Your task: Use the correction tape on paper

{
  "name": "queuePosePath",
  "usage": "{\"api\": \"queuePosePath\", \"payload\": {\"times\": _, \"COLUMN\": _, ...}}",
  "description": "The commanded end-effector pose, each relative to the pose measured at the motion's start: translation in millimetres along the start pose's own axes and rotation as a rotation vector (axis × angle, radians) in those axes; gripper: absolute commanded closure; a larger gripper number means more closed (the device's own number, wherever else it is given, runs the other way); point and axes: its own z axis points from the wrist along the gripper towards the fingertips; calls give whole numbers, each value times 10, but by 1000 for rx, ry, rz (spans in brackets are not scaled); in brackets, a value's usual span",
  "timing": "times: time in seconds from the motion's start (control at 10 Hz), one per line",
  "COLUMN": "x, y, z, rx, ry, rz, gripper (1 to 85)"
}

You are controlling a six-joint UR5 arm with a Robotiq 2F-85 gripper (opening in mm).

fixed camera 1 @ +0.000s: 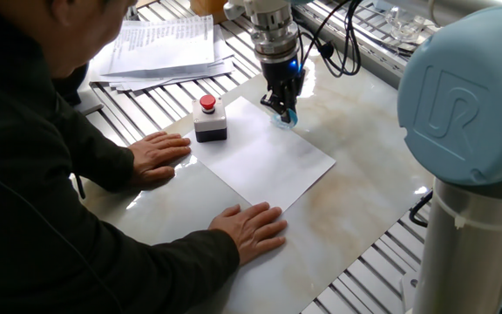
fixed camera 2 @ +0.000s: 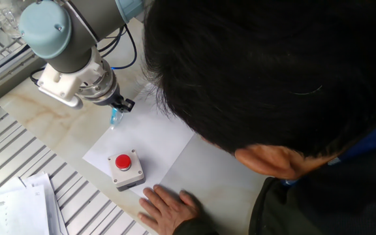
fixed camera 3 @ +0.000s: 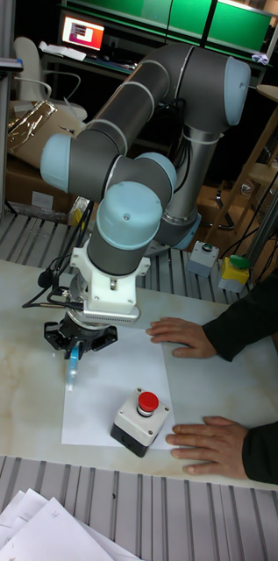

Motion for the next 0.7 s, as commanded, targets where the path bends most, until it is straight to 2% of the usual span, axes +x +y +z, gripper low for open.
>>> {"api": "queuePosePath", "payload": {"times": 0.0, "x": -44, "y": 38, "z": -47, "rx": -8, "ry": -12, "rz": 18, "gripper": 840}}
{"api": "queuePosePath", "payload": {"times": 0.1, "x": -71, "y": 27, "z": -86, "rx": 7, "ry": -17, "rz": 16, "gripper": 840}}
{"api": "queuePosePath", "payload": {"times": 0.3, "x": -174, "y": 103, "z": -128, "rx": -17, "ry": -54, "rz": 21, "gripper": 840}}
{"api": "queuePosePath", "payload": {"times": 0.6, "x": -283, "y": 140, "z": -165, "rx": -18, "ry": -87, "rz": 12, "gripper": 840}}
